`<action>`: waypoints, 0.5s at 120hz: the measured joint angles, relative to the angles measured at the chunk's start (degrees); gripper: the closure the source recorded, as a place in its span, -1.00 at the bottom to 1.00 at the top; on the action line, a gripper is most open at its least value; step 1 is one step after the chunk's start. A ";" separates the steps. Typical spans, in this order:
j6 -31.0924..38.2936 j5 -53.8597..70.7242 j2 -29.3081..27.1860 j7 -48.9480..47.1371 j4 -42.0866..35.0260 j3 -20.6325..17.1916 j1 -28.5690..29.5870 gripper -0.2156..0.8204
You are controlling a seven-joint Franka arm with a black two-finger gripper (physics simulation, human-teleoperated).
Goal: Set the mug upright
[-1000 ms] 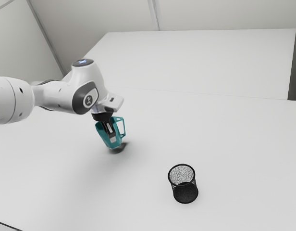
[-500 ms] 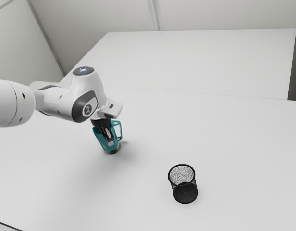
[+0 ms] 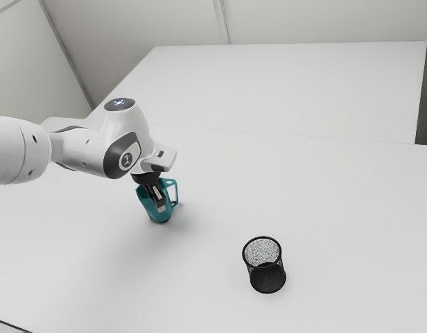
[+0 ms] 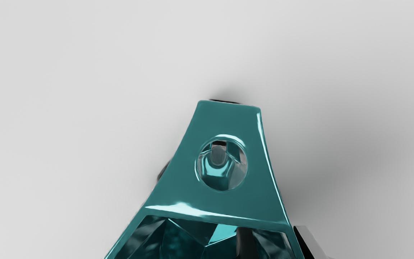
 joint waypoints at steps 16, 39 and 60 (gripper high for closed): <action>0.02 -0.11 0.00 -0.04 0.03 0.01 0.02 0.43; -0.11 -0.16 -0.31 -0.08 0.12 -0.01 -0.01 0.26; -0.46 -0.17 -1.29 -0.12 0.32 -0.07 0.10 0.18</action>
